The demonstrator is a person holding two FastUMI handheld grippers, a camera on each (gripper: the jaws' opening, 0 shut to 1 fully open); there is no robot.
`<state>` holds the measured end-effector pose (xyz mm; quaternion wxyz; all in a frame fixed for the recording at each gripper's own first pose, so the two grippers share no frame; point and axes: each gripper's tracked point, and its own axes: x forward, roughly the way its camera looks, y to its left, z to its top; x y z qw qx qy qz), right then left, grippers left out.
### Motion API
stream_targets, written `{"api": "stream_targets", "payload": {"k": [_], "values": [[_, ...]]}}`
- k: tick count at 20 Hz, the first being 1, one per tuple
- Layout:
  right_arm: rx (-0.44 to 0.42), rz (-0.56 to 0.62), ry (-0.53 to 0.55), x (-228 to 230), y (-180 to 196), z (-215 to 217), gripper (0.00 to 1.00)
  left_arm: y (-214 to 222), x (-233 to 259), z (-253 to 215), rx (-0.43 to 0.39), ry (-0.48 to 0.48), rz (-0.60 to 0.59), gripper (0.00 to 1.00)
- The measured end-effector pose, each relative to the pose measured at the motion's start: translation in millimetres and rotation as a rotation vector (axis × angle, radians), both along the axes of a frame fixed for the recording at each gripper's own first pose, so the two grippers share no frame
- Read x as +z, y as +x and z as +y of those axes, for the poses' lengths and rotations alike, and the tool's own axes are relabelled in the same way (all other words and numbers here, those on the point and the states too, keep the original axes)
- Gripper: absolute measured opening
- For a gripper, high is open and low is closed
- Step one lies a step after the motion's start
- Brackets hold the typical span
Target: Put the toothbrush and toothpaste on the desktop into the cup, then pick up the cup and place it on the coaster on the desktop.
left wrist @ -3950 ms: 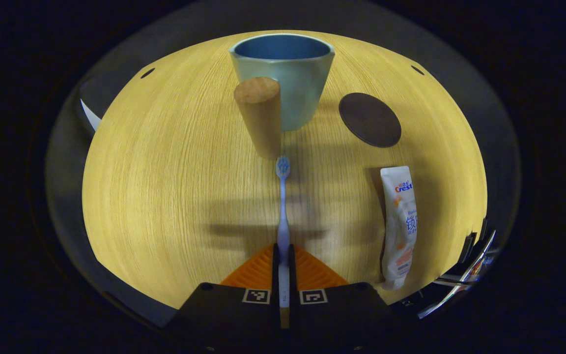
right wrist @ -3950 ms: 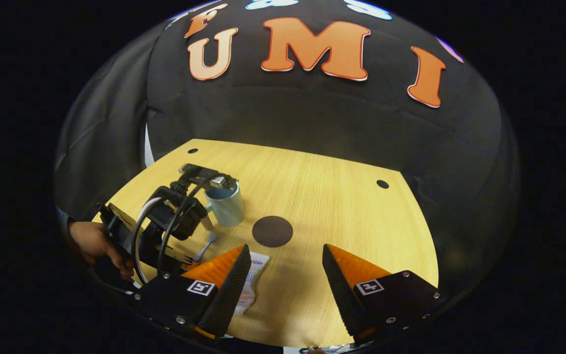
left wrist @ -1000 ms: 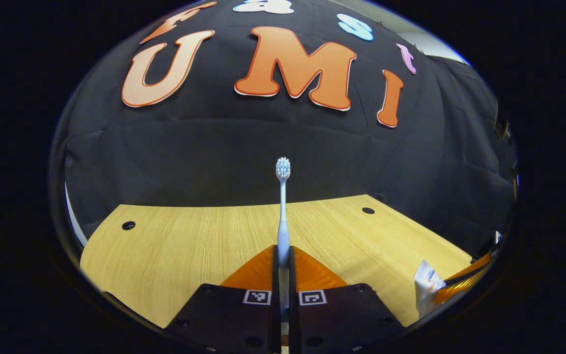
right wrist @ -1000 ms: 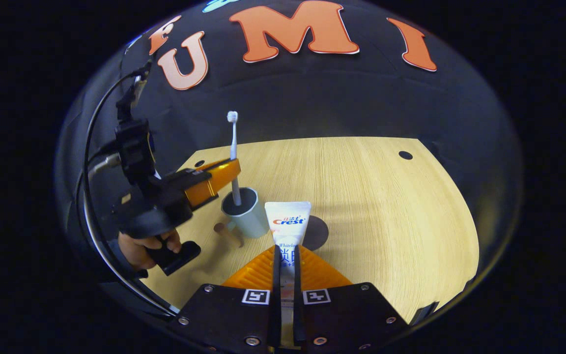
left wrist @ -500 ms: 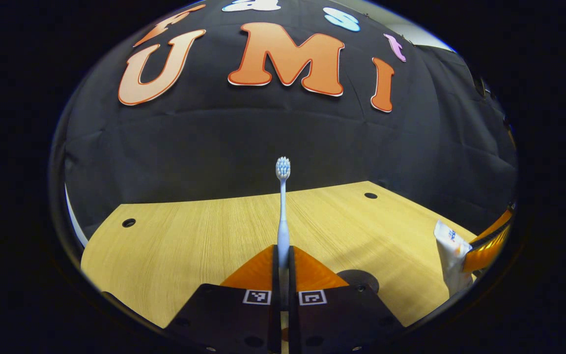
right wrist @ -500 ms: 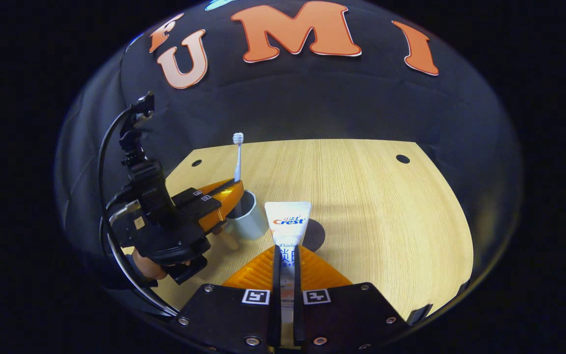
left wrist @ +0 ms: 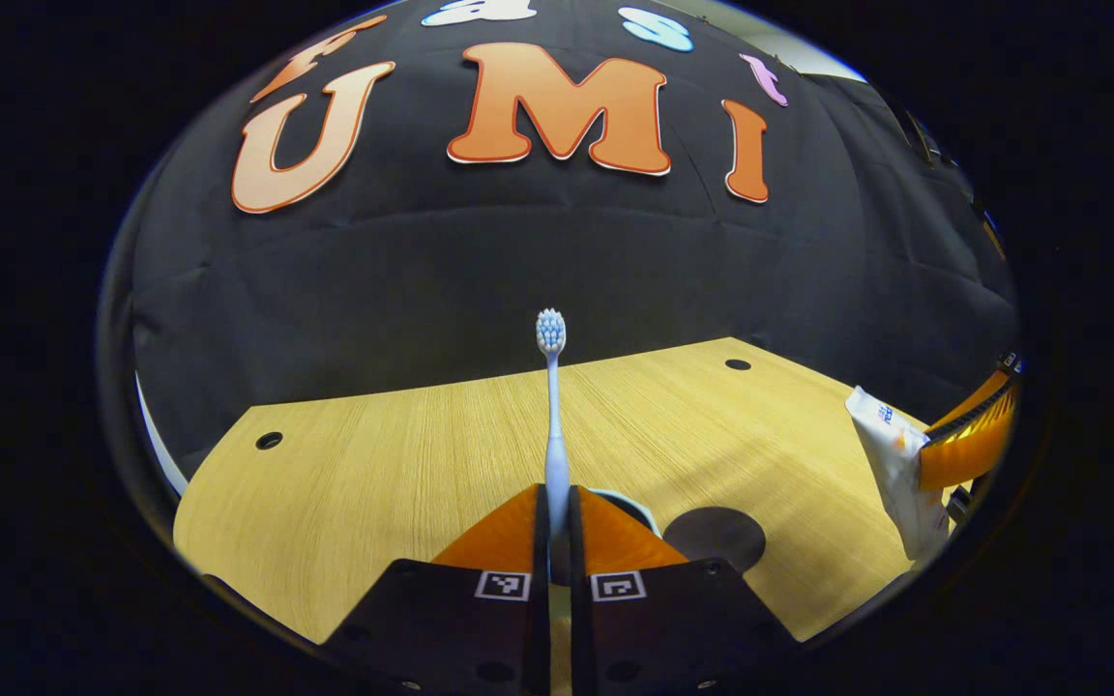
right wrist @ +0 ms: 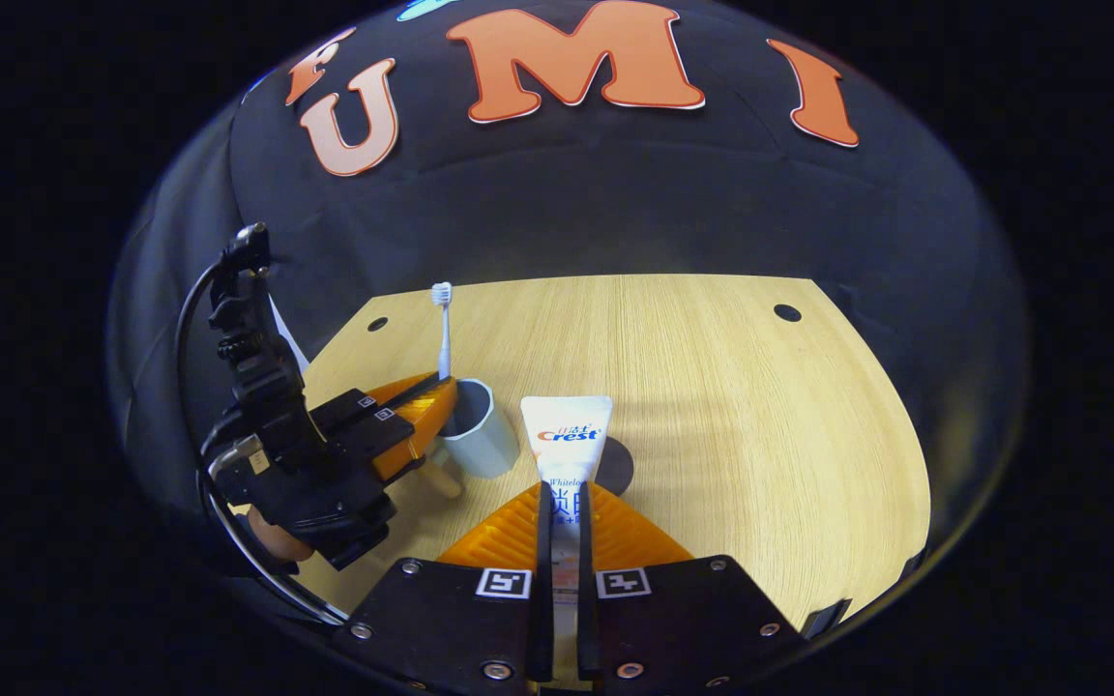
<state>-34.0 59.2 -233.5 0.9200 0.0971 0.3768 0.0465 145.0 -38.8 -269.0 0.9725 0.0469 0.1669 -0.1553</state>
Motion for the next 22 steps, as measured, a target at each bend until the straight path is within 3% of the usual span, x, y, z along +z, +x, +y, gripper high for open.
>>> {"api": "stream_targets", "payload": {"k": [9, 10, 13, 16, 18, 22], "values": [[-0.021, -0.016, 0.008, 2, 2, -1, 0.1, -9, 4, 20, 0.027, -0.003, 0.045, 0.11], [-0.022, -0.026, 0.011, 3, 3, -1, 0.1, -10, 7, 24, 0.033, -0.003, 0.049, 0.22], [-0.02, -0.068, 0.025, 9, 4, -1, 0.11, -20, 17, 34, 0.044, -0.021, 0.052, 0.36], [0.009, -0.153, 0.016, 23, 8, 6, 0.1, -30, 28, 43, 0.062, -0.038, 0.054, 0.68], [0.034, -0.194, 0.02, 30, 21, 17, 0.1, -35, 32, 51, 0.078, -0.046, 0.059, 0.76], [0.064, -0.274, 0.046, 45, 40, 38, 0.1, -49, 42, 64, 0.107, -0.045, 0.062, 0.83]]}}
